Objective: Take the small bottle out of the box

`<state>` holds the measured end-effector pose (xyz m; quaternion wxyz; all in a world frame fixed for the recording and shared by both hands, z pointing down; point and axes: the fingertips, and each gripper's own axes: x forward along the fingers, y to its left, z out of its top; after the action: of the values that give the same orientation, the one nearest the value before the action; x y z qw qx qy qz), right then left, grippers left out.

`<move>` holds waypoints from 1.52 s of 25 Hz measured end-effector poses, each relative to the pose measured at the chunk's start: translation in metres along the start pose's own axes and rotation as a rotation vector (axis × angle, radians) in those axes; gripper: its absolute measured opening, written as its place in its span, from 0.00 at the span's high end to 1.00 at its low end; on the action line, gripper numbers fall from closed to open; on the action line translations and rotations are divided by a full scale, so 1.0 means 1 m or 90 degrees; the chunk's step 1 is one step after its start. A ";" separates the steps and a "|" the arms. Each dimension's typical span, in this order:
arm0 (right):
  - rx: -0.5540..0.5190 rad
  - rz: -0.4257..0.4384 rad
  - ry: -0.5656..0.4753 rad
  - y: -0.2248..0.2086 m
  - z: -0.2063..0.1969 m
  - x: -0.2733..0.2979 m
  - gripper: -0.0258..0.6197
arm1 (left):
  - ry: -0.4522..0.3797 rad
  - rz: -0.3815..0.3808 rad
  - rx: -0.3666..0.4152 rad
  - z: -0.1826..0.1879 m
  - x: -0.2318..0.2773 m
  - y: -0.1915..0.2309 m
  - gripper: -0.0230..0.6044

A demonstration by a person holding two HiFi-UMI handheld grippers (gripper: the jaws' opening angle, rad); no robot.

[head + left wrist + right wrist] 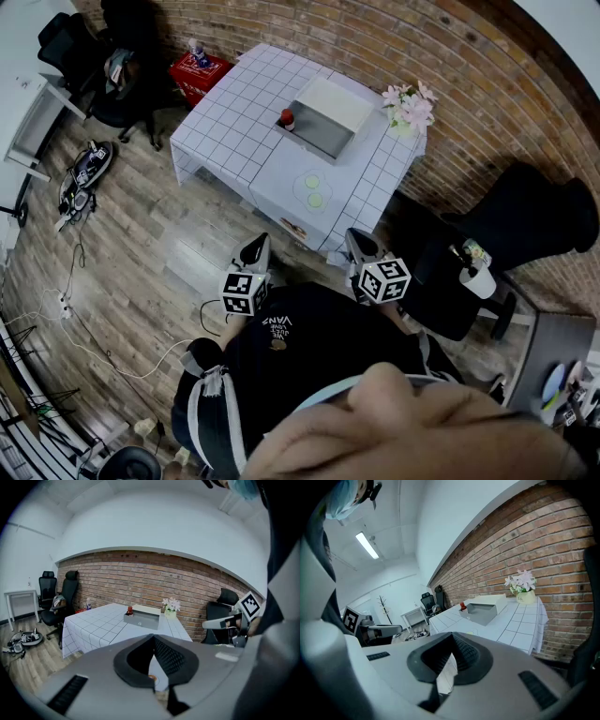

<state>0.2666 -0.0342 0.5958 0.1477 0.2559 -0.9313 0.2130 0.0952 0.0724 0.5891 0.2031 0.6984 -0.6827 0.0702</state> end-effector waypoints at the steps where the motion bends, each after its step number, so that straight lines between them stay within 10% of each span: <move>1: 0.000 -0.001 0.000 -0.001 -0.001 -0.002 0.96 | -0.002 0.001 0.005 0.001 0.000 -0.002 0.95; 20: 0.066 -0.008 -0.030 -0.008 -0.005 0.001 0.96 | -0.006 0.004 0.019 0.004 0.009 0.005 0.95; 38: 0.111 -0.129 -0.073 -0.004 0.045 0.098 0.96 | -0.014 -0.100 0.070 0.071 0.087 0.116 0.95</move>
<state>0.1798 -0.0991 0.5957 0.0925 0.3723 -0.8855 0.2621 -0.0266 -0.0329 0.5792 0.1619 0.7606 -0.6231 0.0839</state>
